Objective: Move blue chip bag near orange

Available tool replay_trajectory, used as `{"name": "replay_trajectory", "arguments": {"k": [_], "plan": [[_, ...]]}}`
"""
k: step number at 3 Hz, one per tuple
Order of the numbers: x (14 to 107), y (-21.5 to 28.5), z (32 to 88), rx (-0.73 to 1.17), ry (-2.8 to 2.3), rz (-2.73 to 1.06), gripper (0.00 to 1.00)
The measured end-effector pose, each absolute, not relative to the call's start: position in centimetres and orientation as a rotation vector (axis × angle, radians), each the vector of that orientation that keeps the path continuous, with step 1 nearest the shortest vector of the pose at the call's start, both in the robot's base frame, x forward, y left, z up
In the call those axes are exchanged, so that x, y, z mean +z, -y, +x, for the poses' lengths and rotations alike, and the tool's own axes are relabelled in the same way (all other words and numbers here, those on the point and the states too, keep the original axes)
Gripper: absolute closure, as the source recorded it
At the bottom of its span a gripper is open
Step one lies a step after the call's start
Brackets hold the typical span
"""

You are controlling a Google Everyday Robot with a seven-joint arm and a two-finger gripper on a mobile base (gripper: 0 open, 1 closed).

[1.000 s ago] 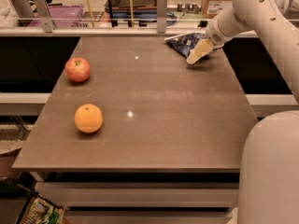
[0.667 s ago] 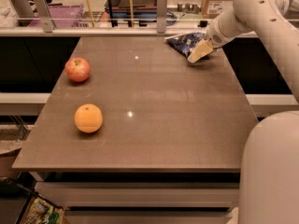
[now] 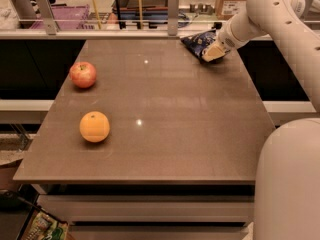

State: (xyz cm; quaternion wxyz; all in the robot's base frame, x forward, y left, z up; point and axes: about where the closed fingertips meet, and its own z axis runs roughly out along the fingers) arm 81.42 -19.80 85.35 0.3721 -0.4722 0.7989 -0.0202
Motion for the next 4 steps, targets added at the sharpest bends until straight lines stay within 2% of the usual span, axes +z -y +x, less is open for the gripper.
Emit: {"name": "replay_trajectory", "arguments": {"k": [1,2,4], "plan": [[85.01,19.59,81.49,-0.047,-2.05,-1.214,0.87],[84.69,19.4,81.54,-0.043,-2.052,-1.218,1.0],[84.96,18.8,81.21,0.001,-2.041,-1.249,1.0]]}}
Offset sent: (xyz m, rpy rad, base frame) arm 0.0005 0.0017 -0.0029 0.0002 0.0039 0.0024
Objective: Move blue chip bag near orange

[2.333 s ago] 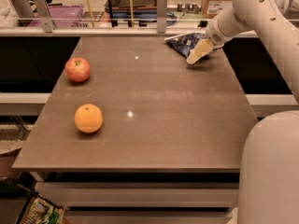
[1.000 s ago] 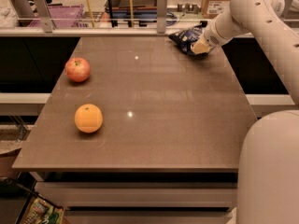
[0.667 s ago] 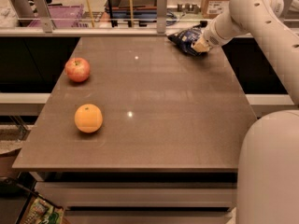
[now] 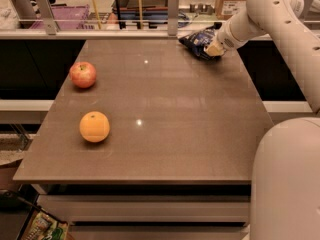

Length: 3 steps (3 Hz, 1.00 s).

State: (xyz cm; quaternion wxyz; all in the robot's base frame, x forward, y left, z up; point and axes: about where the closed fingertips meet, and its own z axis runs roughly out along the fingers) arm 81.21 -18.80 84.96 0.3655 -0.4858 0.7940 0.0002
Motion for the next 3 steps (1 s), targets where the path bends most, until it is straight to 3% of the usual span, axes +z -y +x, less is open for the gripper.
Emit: {"name": "replay_trajectory", "arguments": {"k": [3], "plan": [[89.7,19.1,77.5,0.051,-2.02,-1.349,1.0]]}}
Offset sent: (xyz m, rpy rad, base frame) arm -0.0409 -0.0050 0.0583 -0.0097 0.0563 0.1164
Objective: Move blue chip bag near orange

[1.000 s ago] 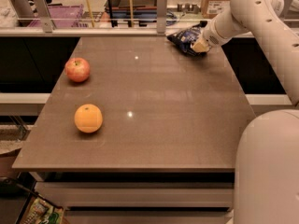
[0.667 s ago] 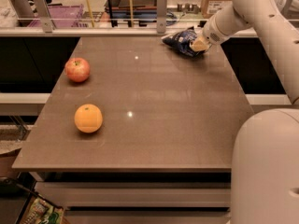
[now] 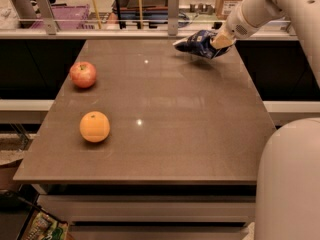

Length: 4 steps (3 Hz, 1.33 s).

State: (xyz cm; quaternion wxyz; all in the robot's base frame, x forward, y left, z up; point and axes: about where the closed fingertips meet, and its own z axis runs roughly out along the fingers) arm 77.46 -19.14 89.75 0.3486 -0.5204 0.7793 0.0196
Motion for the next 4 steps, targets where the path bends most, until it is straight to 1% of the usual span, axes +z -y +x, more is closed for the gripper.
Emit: {"name": "replay_trajectory", "arguments": {"k": [1,2,3,4], "plan": [[92.4,19.6,75.8,0.011,-2.002,-1.341,1.0],[95.3,17.6,70.7,0.007,-2.013,-1.38,1.0],[95.3,17.6,70.7,0.008,-2.013,-1.38,1.0],[96.1,16.0,69.5,0.039,-1.962,-1.458,1.0]]}}
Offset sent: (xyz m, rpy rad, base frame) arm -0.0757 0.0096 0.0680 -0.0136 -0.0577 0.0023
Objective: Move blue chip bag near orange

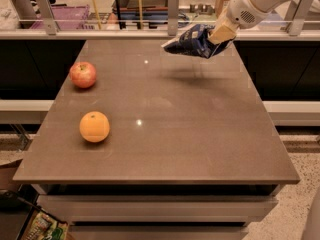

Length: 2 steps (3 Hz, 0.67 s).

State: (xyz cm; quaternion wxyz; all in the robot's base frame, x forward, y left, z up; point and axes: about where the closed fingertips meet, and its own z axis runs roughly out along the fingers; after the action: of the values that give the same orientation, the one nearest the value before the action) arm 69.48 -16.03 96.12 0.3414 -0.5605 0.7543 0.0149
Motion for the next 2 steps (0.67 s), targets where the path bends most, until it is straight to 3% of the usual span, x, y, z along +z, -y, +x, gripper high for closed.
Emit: {"name": "replay_trajectory", "arguments": {"k": [2], "plan": [[97.1,13.3,65.1,0.035,-1.911,-1.582,1.0]]}}
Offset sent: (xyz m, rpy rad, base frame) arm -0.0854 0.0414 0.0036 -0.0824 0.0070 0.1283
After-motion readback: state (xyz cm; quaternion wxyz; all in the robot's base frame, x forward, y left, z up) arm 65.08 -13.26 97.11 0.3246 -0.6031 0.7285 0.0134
